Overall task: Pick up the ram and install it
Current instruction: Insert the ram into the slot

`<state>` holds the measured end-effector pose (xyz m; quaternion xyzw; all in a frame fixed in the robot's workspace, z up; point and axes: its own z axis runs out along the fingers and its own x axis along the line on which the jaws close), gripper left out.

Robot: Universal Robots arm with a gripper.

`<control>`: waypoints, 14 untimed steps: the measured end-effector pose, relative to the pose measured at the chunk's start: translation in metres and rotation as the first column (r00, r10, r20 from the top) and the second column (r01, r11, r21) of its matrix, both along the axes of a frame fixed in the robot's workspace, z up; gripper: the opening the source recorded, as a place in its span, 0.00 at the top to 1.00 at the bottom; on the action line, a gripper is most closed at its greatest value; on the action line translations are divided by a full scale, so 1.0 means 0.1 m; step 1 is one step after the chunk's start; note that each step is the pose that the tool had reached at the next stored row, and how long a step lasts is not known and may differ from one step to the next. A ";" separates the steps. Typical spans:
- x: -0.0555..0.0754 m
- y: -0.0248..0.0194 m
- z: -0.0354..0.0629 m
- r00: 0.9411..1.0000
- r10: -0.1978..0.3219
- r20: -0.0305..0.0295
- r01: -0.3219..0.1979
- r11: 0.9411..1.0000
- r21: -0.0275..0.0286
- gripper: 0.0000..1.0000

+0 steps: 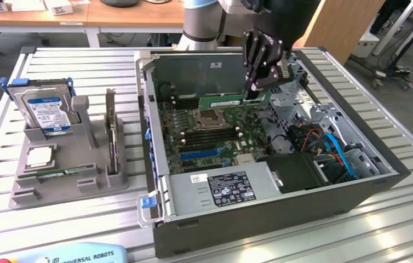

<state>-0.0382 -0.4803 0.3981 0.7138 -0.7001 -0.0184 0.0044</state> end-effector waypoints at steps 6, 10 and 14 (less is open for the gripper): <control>0.00 0.140 -0.004 1.000 0.000 0.000 0.000 1.000 0.000 0.88; 0.00 0.238 -0.007 1.000 -0.001 0.000 0.001 1.000 0.000 0.88; 0.00 0.337 -0.010 1.000 -0.002 0.000 0.002 1.000 0.000 0.88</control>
